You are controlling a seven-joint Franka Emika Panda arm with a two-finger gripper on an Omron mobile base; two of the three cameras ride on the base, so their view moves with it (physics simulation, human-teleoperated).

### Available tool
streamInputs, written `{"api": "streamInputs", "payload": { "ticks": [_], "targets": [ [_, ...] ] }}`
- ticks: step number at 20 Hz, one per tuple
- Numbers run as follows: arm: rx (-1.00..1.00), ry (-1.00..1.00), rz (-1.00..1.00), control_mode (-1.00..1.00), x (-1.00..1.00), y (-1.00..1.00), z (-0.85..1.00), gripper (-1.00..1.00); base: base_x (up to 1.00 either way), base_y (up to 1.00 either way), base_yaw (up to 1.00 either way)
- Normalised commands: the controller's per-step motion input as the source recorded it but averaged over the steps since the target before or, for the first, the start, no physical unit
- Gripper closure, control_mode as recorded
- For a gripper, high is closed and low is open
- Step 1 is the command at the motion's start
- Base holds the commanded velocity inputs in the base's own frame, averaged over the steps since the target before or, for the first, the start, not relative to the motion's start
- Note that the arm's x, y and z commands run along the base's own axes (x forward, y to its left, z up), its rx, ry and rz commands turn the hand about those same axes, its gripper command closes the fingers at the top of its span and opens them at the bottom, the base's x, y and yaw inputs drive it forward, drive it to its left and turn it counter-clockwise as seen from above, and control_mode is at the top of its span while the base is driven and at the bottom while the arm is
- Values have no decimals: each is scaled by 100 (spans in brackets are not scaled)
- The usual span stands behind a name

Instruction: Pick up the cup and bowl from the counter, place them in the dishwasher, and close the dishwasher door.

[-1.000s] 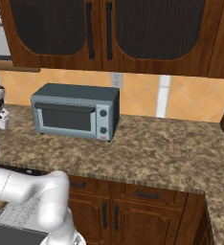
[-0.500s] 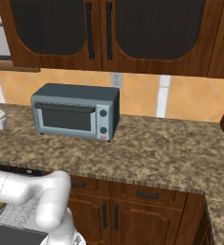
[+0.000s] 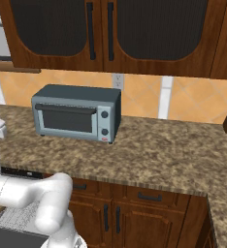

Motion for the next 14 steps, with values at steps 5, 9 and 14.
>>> {"api": "streamInputs", "payload": {
  "ticks": [5, 9, 14],
  "targets": [
    [-2, 1, 1, -100, 0, 8, -13, -100, 0, 0, 0],
    [0, 0, 0, -100, 0, 0, 0, 100, 0, 0, 0],
    [0, 0, 0, -100, 0, 0, 0, 100, 0, 0, 0]
  ]
}}
